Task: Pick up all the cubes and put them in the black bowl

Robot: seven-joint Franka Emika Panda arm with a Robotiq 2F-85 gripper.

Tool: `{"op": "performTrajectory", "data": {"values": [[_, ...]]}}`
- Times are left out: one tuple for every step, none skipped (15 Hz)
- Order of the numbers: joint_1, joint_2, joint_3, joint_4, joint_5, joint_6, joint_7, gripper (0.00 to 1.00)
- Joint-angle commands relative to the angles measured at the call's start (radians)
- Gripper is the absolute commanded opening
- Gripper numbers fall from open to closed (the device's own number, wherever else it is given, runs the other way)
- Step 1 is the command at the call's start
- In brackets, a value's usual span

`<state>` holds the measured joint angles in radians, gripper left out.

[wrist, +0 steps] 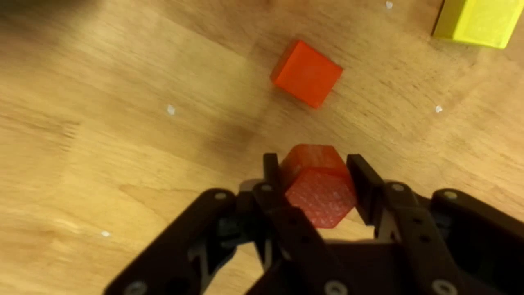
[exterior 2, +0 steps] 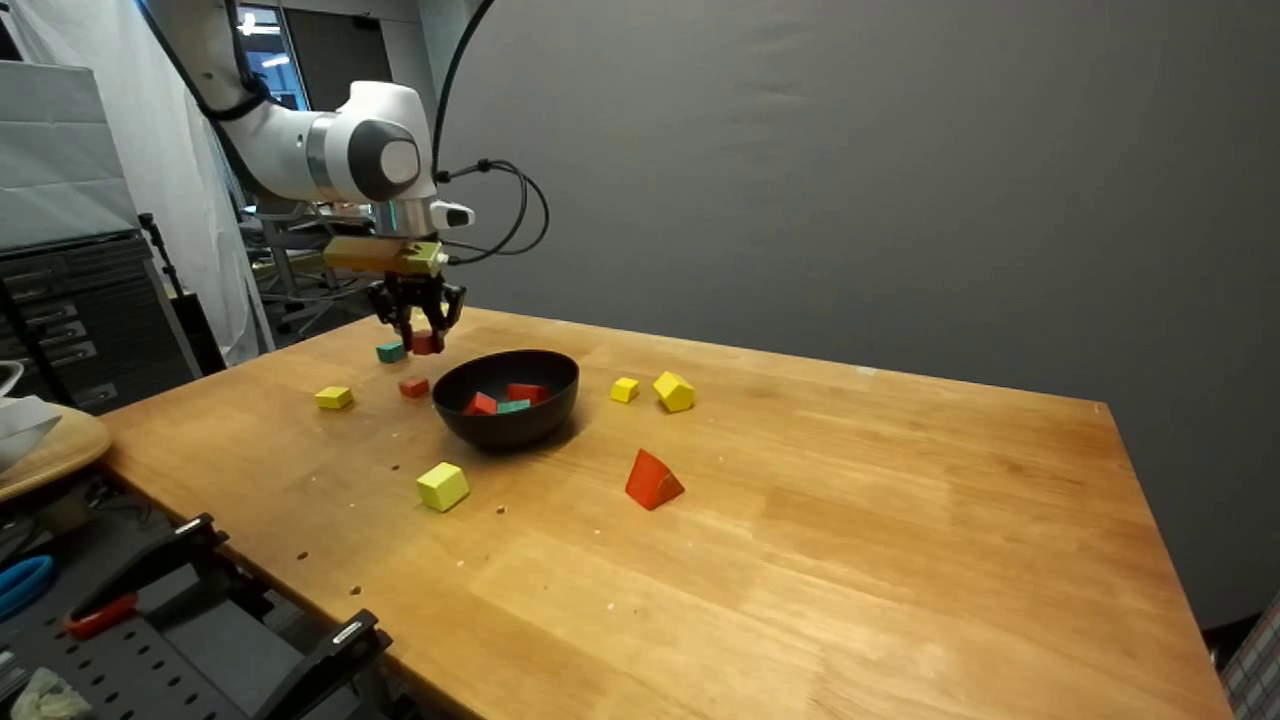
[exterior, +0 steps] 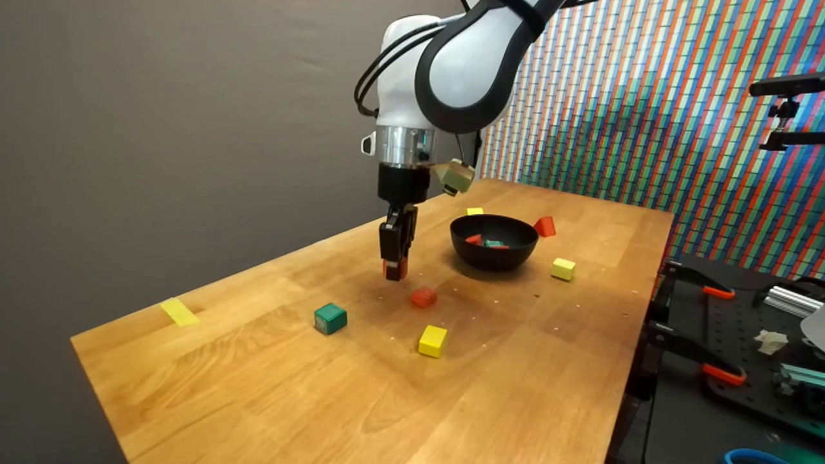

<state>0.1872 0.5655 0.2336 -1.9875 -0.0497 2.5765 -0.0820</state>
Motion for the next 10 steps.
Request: {"op": "performTrajectory", "data": {"values": [[0.019,-0.244,-0.084,-0.206,-0.038,0.004,0.097,0.19],[0.029,-0.298,-0.12,-0.253,-0.067,0.015,0.15,0.19],[0.015,-0.345,-0.136,-0.301,-0.07,0.032,0.178,0.19],[0.012,-0.395,-0.166,-0.348,-0.104,0.043,0.218,0.19],[0.004,-0.443,-0.19,-0.398,-0.13,0.052,0.258,0.19],[-0.009,-0.486,-0.21,-0.447,-0.156,0.046,0.286,0.19],[-0.021,-0.497,-0.219,-0.466,-0.171,0.033,0.307,0.19],[-0.031,-0.497,-0.23,-0.484,-0.201,0.036,0.333,0.19],[-0.044,-0.502,-0.236,-0.502,-0.223,0.038,0.355,0.19],[-0.055,-0.495,-0.235,-0.512,-0.227,0.04,0.366,0.19]]}}
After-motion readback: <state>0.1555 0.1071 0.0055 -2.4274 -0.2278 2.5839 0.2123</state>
